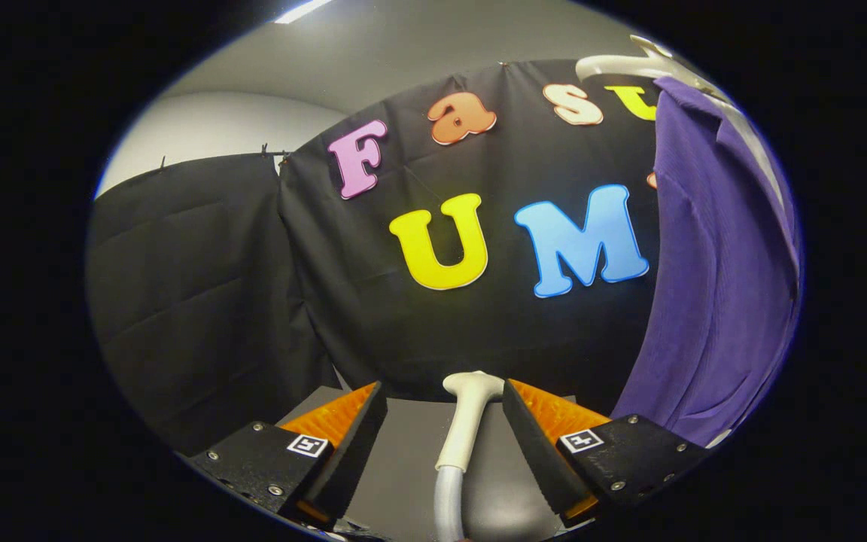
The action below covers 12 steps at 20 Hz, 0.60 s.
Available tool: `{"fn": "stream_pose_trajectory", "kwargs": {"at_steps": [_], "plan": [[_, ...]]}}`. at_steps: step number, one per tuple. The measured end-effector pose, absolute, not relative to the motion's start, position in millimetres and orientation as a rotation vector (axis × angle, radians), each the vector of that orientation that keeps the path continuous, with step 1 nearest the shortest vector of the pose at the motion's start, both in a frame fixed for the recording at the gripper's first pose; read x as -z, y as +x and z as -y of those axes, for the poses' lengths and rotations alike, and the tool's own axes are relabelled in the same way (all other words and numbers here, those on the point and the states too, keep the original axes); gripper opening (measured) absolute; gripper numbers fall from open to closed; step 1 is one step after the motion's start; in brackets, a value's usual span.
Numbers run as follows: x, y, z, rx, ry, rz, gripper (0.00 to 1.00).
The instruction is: Iron the clothes twice with a garment steamer, once on the left side and once on the right side.
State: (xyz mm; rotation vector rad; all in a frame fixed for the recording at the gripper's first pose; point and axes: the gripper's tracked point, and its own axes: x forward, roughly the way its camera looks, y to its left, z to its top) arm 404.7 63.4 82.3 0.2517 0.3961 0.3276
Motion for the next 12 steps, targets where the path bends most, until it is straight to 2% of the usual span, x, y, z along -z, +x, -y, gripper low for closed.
{"fn": "stream_pose_trajectory", "kwargs": {"at_steps": [7,12], "plan": [[-0.1,456.0,-77.8,-0.347,0.263,-0.65,0.95],[30.7,476.2,-82.8,-0.353,0.314,-0.755,0.94]]}}
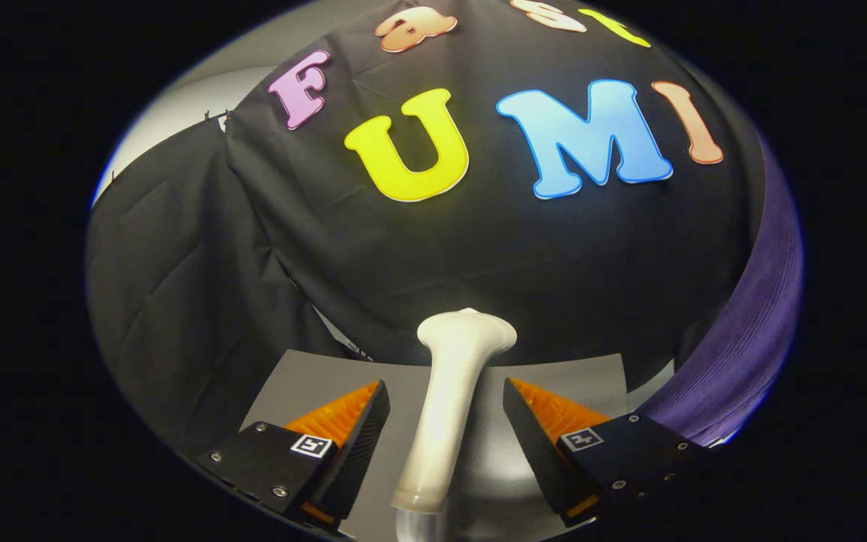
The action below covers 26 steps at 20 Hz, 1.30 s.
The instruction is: Iron the clothes twice with a garment steamer, once on the left side and once on the right side.
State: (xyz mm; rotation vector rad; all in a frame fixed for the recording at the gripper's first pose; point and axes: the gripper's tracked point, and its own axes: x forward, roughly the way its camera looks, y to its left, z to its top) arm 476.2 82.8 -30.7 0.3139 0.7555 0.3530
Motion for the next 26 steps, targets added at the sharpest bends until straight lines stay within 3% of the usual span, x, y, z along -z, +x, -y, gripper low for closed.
{"fn": "stream_pose_trajectory", "kwargs": {"at_steps": [8,14,16,19,26], "plan": [[69.0,496.6,-94.2,-0.364,0.321,-0.874,0.91],[78.3,502.9,-100.4,-0.403,0.414,-0.888,0.78],[78.8,502.0,-103.7,-0.407,0.482,-0.898,0.59],[68.2,489.1,-102.6,-0.428,0.499,-0.874,0.47],[2.5,420.4,-98.2,-0.454,0.408,-0.673,0.43]]}}
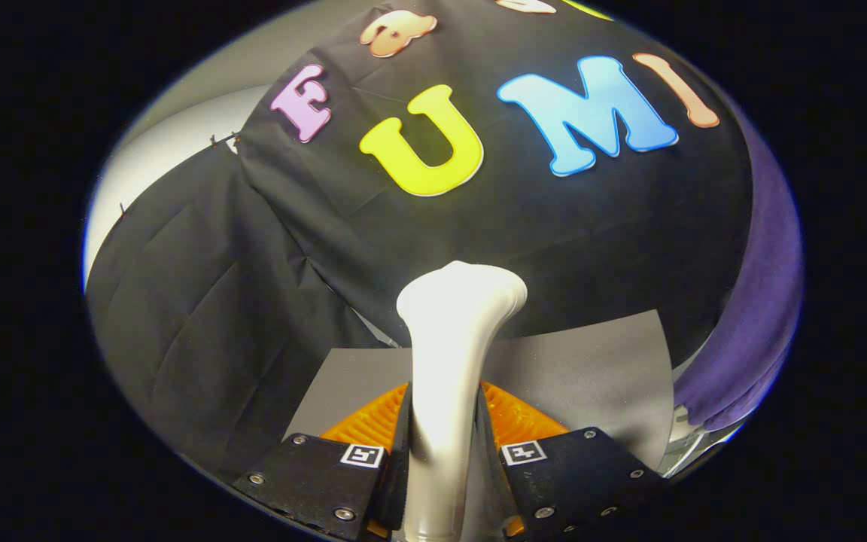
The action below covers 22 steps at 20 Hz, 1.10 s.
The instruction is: Iron the clothes twice with a garment steamer, once on the left side and once on the right side.
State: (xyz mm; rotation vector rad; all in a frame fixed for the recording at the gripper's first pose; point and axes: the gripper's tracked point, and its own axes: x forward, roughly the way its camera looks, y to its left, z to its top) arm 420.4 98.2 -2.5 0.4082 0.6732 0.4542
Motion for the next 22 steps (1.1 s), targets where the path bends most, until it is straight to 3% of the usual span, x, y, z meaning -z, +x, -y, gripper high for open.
{"fn": "stream_pose_trajectory", "kwargs": {"at_steps": [7,22], "plan": [[-42.4,324.8,-84.3,-0.446,0.364,-0.521,0.42],[2.0,151.8,-25.6,-0.367,0.333,-0.491,0.42]]}}
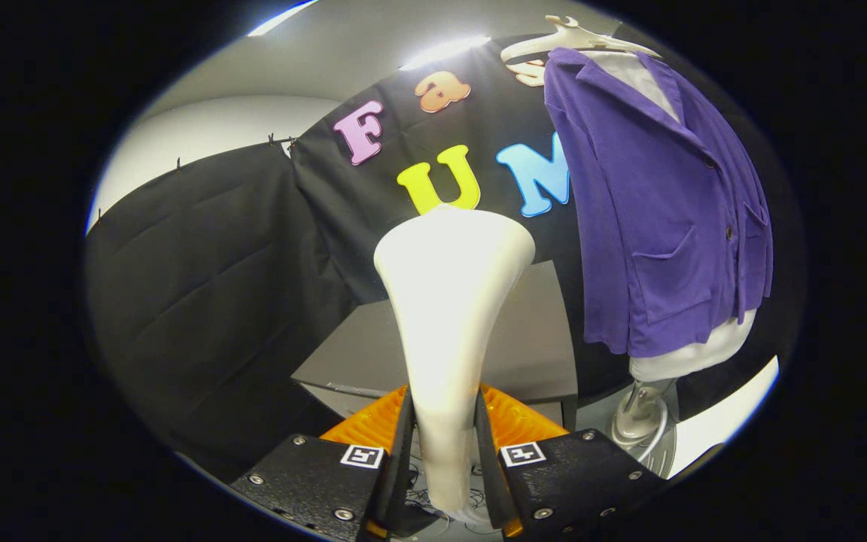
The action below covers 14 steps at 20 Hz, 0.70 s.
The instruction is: Iron the clothes twice with a garment steamer, once on the left side and once on the right side.
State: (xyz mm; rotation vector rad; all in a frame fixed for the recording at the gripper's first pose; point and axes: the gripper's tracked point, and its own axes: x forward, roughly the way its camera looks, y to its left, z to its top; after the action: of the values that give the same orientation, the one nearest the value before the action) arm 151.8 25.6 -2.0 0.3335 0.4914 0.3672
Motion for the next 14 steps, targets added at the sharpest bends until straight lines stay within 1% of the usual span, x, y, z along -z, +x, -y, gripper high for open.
{"fn": "stream_pose_trajectory", "kwargs": {"at_steps": [5,8,14], "plan": [[20.6,108.8,1.7,-0.326,0.342,-0.458,0.42],[35.5,95.2,22.3,-0.286,0.354,-0.475,0.42],[6.4,93.8,56.8,-0.236,0.379,-0.422,0.42]]}}
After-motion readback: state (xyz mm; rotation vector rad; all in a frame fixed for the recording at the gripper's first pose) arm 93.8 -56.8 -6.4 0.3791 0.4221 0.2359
